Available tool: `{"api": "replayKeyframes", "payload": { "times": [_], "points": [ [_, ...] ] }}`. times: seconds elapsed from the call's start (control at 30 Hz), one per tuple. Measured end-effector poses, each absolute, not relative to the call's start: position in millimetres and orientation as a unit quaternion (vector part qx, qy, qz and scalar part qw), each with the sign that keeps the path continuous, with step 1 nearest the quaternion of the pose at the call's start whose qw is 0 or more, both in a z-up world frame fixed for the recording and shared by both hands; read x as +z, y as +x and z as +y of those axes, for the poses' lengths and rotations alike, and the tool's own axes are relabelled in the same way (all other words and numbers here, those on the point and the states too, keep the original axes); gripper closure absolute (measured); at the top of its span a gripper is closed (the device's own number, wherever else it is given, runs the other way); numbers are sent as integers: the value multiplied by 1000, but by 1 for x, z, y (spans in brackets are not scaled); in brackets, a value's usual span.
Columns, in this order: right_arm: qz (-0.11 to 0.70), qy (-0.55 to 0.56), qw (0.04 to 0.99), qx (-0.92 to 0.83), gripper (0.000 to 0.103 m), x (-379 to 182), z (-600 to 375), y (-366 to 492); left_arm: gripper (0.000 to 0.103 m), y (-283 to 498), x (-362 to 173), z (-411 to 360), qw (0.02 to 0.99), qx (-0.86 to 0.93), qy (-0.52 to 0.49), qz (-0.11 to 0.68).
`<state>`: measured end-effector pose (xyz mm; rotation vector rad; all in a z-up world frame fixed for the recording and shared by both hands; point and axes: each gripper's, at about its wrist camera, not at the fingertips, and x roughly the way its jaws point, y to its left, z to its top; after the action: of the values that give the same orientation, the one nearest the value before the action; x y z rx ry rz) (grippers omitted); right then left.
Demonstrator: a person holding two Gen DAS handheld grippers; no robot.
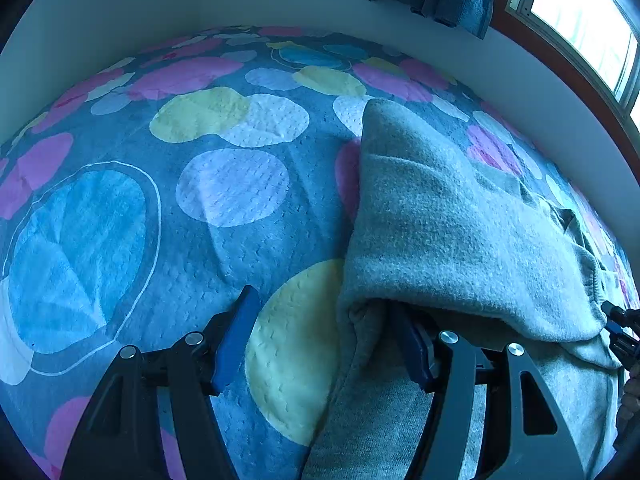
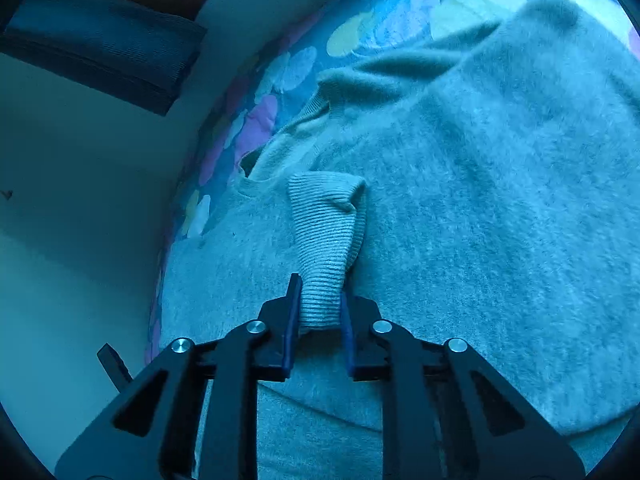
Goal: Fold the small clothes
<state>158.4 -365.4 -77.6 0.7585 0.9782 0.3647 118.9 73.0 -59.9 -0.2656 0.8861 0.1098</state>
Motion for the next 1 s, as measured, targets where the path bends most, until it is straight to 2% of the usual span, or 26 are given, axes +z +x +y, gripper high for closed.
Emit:
{"api": "replayKeyframes", "payload": {
  "times": [0.17, 0.27, 0.37, 0.8, 1.0],
  "points": [
    [419, 335, 830, 151, 89, -57, -380, 136, 38, 119, -61, 76, 892, 55, -137, 426],
    [442, 308, 834, 121, 89, -68, -386, 132, 38, 120, -62, 73, 892, 60, -125, 429],
    [448, 327, 823, 119, 90, -87, -392, 135, 38, 120, -63, 72, 891, 60, -125, 431],
    [446, 324, 827, 112, 90, -79, -399, 120, 37, 118, -59, 67, 890, 35, -97, 444],
    [453, 330, 820, 118, 87, -75, -408, 114, 37, 107, -47, 84, 886, -14, -152, 437]
  ]
}}
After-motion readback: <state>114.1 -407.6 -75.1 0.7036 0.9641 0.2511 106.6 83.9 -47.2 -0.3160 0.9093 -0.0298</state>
